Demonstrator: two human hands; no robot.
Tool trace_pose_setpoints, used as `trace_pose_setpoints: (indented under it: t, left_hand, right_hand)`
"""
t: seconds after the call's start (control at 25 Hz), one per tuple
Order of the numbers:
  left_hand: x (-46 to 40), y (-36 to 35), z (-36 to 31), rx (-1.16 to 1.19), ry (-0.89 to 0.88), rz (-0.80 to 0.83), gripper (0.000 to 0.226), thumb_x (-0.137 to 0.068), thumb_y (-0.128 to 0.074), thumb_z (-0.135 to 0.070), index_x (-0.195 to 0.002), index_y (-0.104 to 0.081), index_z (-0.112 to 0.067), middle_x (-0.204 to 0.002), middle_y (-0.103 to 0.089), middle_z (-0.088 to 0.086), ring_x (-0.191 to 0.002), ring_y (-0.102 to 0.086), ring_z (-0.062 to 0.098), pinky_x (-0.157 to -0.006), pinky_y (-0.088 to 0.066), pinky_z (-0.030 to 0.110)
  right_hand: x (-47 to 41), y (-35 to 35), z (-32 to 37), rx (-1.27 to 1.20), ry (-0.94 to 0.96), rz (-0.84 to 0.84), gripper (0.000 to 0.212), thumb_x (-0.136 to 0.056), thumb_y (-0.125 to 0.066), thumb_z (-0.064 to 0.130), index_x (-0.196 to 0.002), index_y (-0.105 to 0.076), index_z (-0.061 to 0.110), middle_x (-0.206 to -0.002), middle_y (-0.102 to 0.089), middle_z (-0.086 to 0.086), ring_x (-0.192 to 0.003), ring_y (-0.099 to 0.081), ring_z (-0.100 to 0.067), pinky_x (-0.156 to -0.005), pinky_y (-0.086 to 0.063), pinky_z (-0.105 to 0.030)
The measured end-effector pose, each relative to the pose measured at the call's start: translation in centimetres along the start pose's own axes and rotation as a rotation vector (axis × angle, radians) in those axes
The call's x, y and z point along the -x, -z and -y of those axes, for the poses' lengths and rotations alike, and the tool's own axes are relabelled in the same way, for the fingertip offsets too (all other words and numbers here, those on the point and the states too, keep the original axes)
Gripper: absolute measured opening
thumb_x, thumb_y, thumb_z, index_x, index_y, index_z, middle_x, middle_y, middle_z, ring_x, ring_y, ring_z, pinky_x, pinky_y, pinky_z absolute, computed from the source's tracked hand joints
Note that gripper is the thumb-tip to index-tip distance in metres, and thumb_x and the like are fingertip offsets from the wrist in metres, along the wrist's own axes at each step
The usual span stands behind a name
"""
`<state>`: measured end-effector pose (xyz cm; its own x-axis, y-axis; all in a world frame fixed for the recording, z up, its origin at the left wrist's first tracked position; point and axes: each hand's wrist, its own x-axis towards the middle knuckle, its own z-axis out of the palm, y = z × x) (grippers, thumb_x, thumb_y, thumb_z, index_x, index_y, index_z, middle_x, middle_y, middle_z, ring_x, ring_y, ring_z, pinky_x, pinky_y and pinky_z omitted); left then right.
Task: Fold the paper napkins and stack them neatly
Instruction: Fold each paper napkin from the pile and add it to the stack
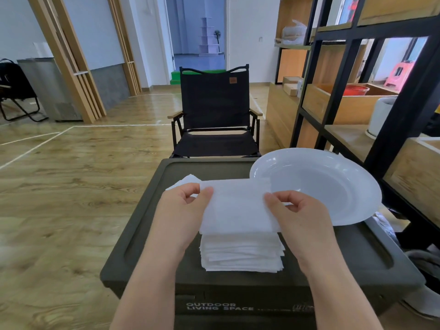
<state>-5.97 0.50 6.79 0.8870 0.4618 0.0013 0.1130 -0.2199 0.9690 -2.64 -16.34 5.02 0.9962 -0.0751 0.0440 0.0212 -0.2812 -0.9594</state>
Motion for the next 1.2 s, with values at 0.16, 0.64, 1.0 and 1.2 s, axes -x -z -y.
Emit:
trace_pose_setpoints:
  t: [0.16, 0.64, 1.0, 1.2]
  left_hand:
    - [-0.5, -0.6, 1.3, -0.26, 0.044, 0.001, 0.022, -0.091, -0.058, -0.036, -0.07, -0.056, -0.03, -0.064, -0.055, -0.006, -0.06, -0.05, 0.013, -0.054, -0.038, 0.024]
    - [-2.1, -0.9, 3.2, -0.554, 0.173, 0.078, 0.034, -0.086, -0.063, -0.039, -0.066, -0.054, -0.013, -0.061, -0.054, 0.0, -0.051, -0.046, 0.014, -0.048, -0.033, 0.022]
    - [-5.5, -1.1, 6.7, -0.891, -0.131, -0.112, 0.035, -0.091, -0.055, -0.03, -0.126, -0.059, -0.023, -0.123, -0.057, 0.002, -0.11, -0.044, 0.025, -0.084, -0.04, 0.032]
    - [-5.0, -0.3, 6.1, -0.795, -0.252, -0.342, 0.014, -0.091, -0.057, -0.024, -0.091, -0.07, -0.018, -0.093, -0.065, -0.002, -0.084, -0.052, 0.015, -0.067, -0.032, 0.022]
  right_hand:
    - [-0.4, -0.1, -1.0, 0.276, 0.031, -0.024, 0.013, -0.088, -0.06, 0.037, -0.083, -0.064, 0.026, -0.075, -0.059, 0.013, -0.068, -0.053, -0.003, -0.052, -0.033, -0.013]
    - [-0.3, -0.6, -1.9, 0.522, -0.028, 0.011, 0.015, -0.082, -0.063, 0.032, -0.085, -0.052, 0.022, -0.075, -0.055, 0.009, -0.068, -0.05, -0.007, -0.051, -0.033, -0.018]
    - [0.0, -0.4, -0.5, 0.367, 0.122, -0.1, 0.02, -0.086, -0.06, 0.041, -0.089, -0.048, 0.025, -0.066, -0.055, 0.007, -0.061, -0.053, -0.007, -0.053, -0.032, -0.011]
    - [0.3, -0.4, 0.0, 0.231, 0.27, -0.134, 0.013, -0.087, -0.061, 0.031, -0.081, -0.049, 0.031, -0.06, -0.056, 0.008, -0.066, -0.057, -0.006, -0.051, -0.039, -0.005]
